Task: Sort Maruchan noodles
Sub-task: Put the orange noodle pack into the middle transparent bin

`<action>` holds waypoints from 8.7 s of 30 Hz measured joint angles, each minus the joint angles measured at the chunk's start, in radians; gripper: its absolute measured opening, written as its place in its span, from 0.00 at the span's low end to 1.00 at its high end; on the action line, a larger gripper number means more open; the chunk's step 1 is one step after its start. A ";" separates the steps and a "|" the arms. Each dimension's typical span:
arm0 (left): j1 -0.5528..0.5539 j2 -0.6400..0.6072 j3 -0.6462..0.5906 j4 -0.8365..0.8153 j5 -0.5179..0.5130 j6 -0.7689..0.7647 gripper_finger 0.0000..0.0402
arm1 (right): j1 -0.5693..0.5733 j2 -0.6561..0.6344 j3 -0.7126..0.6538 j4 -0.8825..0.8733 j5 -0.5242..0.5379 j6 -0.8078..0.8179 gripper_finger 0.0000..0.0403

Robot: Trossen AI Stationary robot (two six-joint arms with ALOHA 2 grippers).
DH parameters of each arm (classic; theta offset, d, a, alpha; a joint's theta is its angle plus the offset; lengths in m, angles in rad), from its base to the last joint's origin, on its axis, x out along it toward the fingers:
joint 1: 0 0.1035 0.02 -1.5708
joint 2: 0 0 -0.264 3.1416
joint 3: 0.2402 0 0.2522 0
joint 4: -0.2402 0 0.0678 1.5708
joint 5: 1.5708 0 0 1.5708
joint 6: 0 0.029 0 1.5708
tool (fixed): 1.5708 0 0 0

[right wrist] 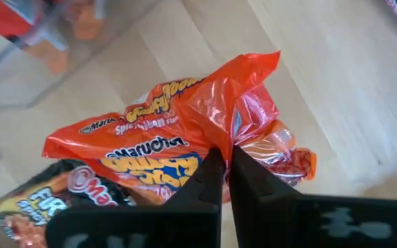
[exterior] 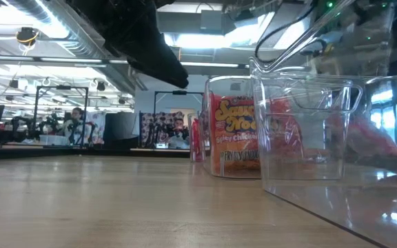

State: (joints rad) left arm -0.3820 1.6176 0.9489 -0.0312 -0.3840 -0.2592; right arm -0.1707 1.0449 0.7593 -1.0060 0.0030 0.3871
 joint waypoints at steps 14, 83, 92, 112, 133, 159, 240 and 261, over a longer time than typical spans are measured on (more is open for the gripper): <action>0.000 0.000 0.000 0.096 0.035 0.000 0.39 | 0.000 -0.092 0.002 0.045 -0.048 -0.039 0.00; 0.196 0.000 0.000 0.422 -0.005 -0.032 0.58 | 0.000 -0.043 0.155 0.271 -0.144 -0.156 0.27; 0.194 0.101 0.001 0.406 0.065 -0.083 0.58 | 0.000 -0.043 0.060 0.287 0.013 -0.213 0.75; 0.254 0.174 0.000 0.452 0.143 -0.060 0.58 | -0.113 -0.235 -0.181 0.458 -0.129 -0.114 0.78; 0.326 0.175 0.037 0.490 0.139 -0.026 0.58 | -0.137 -0.275 -0.472 0.959 -0.406 0.216 0.78; 0.423 0.277 0.149 0.475 0.249 0.007 0.58 | -0.137 -0.275 -0.473 0.977 -0.395 0.257 0.78; 0.253 -0.150 -0.073 0.487 0.225 -0.186 0.68 | 0.229 -0.133 -0.268 1.250 -0.150 -0.090 0.23; 0.273 -0.077 -0.073 0.561 0.315 -0.192 0.68 | 0.265 0.117 -0.132 1.340 -0.100 -0.210 0.23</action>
State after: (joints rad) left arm -0.1088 1.5410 0.8761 0.5295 -0.0686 -0.4517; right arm 0.0940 1.1622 0.6274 0.3336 -0.0975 0.1776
